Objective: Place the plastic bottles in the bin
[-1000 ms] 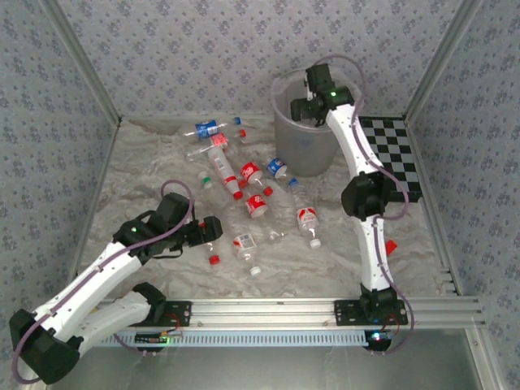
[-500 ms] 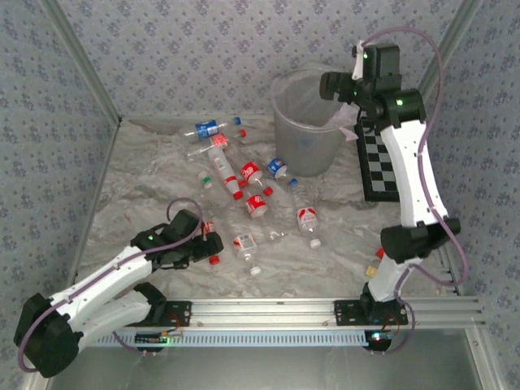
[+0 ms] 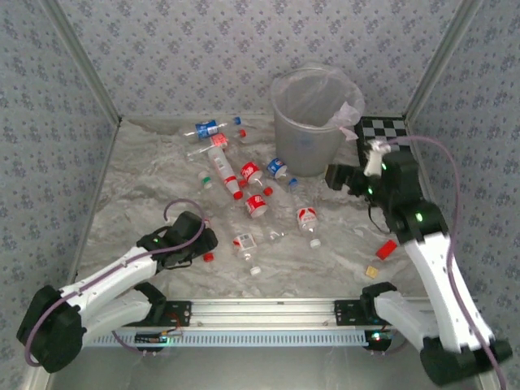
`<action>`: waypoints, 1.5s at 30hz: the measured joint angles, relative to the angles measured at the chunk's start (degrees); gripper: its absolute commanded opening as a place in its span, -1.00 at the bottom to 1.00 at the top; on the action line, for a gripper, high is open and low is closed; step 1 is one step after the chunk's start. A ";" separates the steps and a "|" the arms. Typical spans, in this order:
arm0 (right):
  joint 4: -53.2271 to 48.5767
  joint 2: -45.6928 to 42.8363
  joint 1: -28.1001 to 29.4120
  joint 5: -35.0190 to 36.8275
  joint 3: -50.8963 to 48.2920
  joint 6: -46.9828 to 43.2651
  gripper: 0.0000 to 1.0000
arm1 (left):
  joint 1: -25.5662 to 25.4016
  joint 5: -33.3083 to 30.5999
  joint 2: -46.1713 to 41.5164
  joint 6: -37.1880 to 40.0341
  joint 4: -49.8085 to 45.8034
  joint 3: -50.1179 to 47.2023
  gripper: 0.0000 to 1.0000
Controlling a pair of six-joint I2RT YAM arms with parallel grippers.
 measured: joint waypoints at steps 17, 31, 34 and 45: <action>12.68 8.00 16.52 -2.58 -9.53 9.05 0.98 | 3.61 -1.07 7.52 3.69 5.33 -0.28 -0.31; 13.84 12.74 19.39 -0.39 -6.05 8.61 0.89 | 3.93 -3.32 -7.06 6.03 1.09 -0.26 -0.71; 14.97 15.04 20.41 -2.54 -3.54 8.59 0.78 | 3.76 -0.09 -11.91 8.70 4.83 -0.26 -0.91; 22.10 31.67 24.83 -12.41 5.97 9.68 1.00 | -4.07 8.07 -11.85 16.48 21.33 -0.22 -1.00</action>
